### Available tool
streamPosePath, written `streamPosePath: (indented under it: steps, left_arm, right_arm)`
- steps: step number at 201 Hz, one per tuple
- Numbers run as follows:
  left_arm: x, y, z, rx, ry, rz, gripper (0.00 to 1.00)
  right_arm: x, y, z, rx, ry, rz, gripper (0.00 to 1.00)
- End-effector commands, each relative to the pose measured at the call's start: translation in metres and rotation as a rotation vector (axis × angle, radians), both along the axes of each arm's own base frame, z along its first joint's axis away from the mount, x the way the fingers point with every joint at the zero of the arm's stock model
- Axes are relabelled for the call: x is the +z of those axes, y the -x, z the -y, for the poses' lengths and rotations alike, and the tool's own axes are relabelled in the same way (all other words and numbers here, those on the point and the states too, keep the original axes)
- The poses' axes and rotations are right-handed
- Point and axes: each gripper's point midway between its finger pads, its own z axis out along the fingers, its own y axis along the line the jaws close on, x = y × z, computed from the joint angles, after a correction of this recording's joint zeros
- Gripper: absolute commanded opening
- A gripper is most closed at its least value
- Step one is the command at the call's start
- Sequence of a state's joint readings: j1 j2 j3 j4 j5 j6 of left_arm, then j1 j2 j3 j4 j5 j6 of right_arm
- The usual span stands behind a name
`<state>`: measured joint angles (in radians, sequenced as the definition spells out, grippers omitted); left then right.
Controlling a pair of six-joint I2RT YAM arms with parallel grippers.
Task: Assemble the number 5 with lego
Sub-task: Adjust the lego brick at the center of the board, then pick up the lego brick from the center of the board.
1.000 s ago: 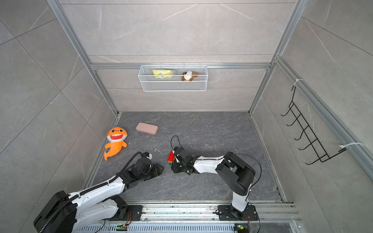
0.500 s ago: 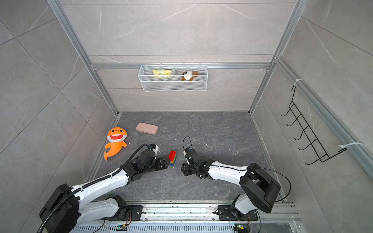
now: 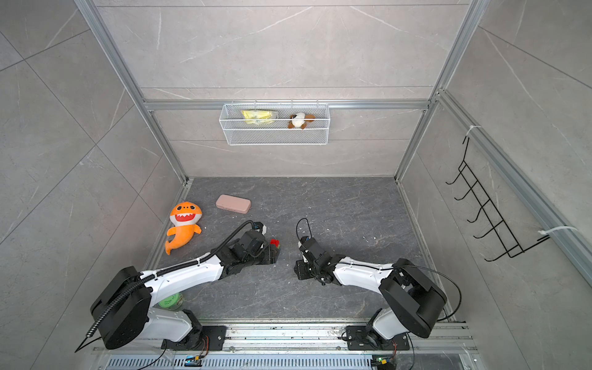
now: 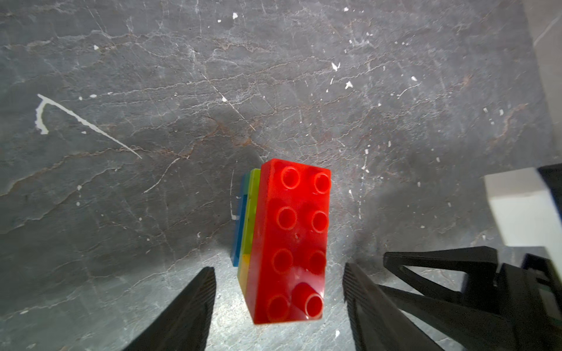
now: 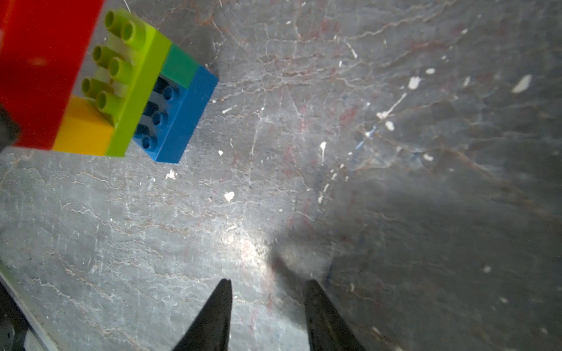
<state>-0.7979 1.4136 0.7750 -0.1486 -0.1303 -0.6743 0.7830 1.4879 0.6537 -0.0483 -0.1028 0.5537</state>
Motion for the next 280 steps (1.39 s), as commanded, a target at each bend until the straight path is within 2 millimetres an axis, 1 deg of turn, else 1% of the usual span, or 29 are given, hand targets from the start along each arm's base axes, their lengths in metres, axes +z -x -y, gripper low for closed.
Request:
streamPosePath:
  steps: [1,30,61,79,150,178,224,280]
  left_arm:
    - [0.006,-0.006,0.003,-0.013,-0.031,0.022,0.63]
    - [0.007,-0.007,0.006,-0.019,-0.022,0.02,0.55]
    - [0.005,-0.005,0.007,-0.028,-0.024,0.013,0.54]
    - [0.005,-0.005,0.007,-0.029,-0.022,0.014,0.5]
    - [0.011,-0.005,0.004,-0.025,-0.005,0.034,0.42]
    - [0.012,-0.006,0.0,-0.007,0.036,0.03,0.41]
    - [0.009,-0.007,-0.014,0.039,0.081,0.027,0.41]
    - [0.004,-0.008,-0.03,0.095,0.159,0.019,0.42]
  right_arm:
    - [0.008,-0.002,0.0,0.01,-0.027,0.026,0.42]
    - [0.008,-0.003,0.002,0.006,-0.028,0.026,0.42]
    - [0.007,-0.004,0.002,0.006,-0.029,0.023,0.42]
    - [0.006,-0.004,0.002,0.003,-0.03,0.021,0.42]
    - [0.004,-0.004,0.004,-0.004,-0.03,0.015,0.42]
    - [0.004,-0.002,0.004,-0.004,-0.029,0.011,0.41]
    - [0.004,-0.002,0.005,-0.009,-0.035,0.008,0.41]
    - [0.005,-0.003,0.0,-0.005,-0.046,0.001,0.41]
